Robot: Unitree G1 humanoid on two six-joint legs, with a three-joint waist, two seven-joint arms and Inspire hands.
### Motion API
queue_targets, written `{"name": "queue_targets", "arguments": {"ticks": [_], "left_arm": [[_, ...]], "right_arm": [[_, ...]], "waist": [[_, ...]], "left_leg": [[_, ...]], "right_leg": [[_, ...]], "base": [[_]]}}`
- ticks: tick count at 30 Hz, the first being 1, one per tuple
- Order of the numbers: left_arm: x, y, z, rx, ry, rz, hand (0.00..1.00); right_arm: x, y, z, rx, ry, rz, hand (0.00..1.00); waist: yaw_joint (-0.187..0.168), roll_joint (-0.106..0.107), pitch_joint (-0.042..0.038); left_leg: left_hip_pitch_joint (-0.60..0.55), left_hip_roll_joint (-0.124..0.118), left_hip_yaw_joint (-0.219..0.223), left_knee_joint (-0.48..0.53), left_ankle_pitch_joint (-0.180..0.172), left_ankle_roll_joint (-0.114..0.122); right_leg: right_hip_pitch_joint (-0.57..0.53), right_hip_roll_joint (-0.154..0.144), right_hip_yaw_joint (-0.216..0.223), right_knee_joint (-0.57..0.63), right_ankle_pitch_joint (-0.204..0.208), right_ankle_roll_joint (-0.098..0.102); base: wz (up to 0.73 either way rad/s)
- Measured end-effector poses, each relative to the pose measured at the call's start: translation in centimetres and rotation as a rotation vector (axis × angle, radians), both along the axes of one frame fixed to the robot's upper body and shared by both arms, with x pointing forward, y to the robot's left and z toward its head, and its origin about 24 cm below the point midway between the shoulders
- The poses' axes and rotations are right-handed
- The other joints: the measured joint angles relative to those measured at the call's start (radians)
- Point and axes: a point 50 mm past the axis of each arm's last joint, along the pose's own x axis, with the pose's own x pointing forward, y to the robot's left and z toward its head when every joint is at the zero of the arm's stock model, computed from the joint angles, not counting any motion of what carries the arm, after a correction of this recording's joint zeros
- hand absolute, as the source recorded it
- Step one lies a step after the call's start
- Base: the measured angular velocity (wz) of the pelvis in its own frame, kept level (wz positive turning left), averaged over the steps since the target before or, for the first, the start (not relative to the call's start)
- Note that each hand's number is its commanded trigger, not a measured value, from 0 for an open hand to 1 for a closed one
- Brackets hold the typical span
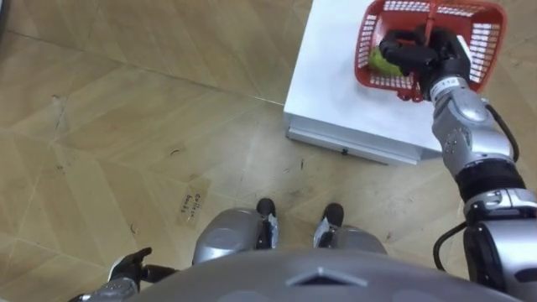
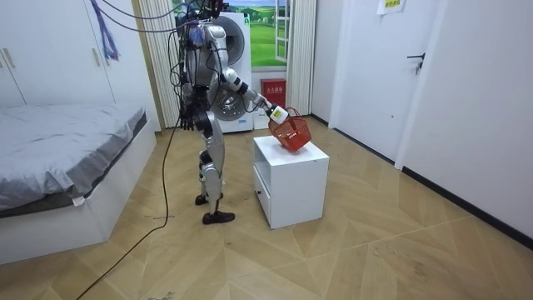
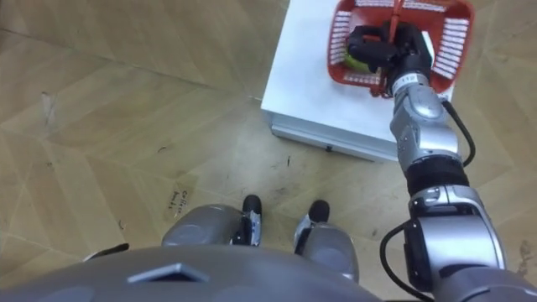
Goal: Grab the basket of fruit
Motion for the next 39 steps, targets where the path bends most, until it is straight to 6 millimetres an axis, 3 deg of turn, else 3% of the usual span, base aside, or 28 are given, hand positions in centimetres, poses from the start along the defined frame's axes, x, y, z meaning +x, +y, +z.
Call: {"name": "queue_targets", "arguments": {"ticks": [6, 7, 10, 28, 34, 39], "left_arm": [[0.0, -0.1, 0.0, 0.000, 0.002, -0.007, 0.00], [0.0, -0.1, 0.0, 0.000, 0.003, -0.009, 0.00], [0.1, -0.1, 0.0, 0.000, 0.003, -0.015, 0.00], [0.9, -0.2, 0.1, 0.000, -0.028, -0.026, 0.00], [1.1, -0.2, 0.1, 0.007, -0.038, -0.028, 0.00], [1.0, -0.2, 0.1, 0.002, -0.043, -0.030, 0.00]], "right_arm": [[-0.1, -0.1, -0.2, 0.002, 0.005, -0.003, 1.00], [-0.1, -0.1, -0.3, 0.002, 0.012, -0.006, 0.84], [-0.2, -0.2, -0.4, 0.002, 0.019, -0.008, 0.00], [-0.4, -0.2, -0.7, -0.002, 0.013, -0.016, 0.00], [-0.4, 0.2, -0.9, -0.004, 0.018, 0.018, 0.00], [-0.7, 0.7, -0.5, 0.002, -0.012, 0.058, 0.00]], "waist": [[-0.015, 0.000, 0.0004], [-0.016, 0.000, 0.0006], [-0.015, 0.000, 0.0007], [-0.015, -0.004, 0.0031], [-0.022, -0.030, 0.0173], [-0.020, -0.045, 0.0101]], "left_leg": [[0.002, 0.000, 0.006, -0.002, 0.000, 0.000], [0.002, 0.000, 0.008, -0.004, 0.000, 0.000], [0.002, 0.001, 0.016, -0.007, 0.000, 0.000], [0.002, 0.001, 0.020, -0.013, 0.000, 0.000], [0.017, 0.003, 0.019, -0.016, 0.000, -0.001], [0.038, 0.003, 0.018, -0.025, -0.001, -0.001]], "right_leg": [[-0.001, 0.000, 0.000, 0.000, 0.000, 0.000], [-0.002, 0.000, 0.001, 0.000, 0.000, 0.000], [-0.009, 0.000, 0.004, 0.001, 0.000, 0.000], [-0.012, -0.001, -0.004, 0.001, 0.000, 0.000], [0.003, -0.002, -0.021, 0.001, -0.004, -0.005], [0.019, 0.000, -0.030, -0.001, -0.004, -0.005]], "base": [[0.00], [-0.05], [-0.08], [0.00], [0.01], [0.00]]}}
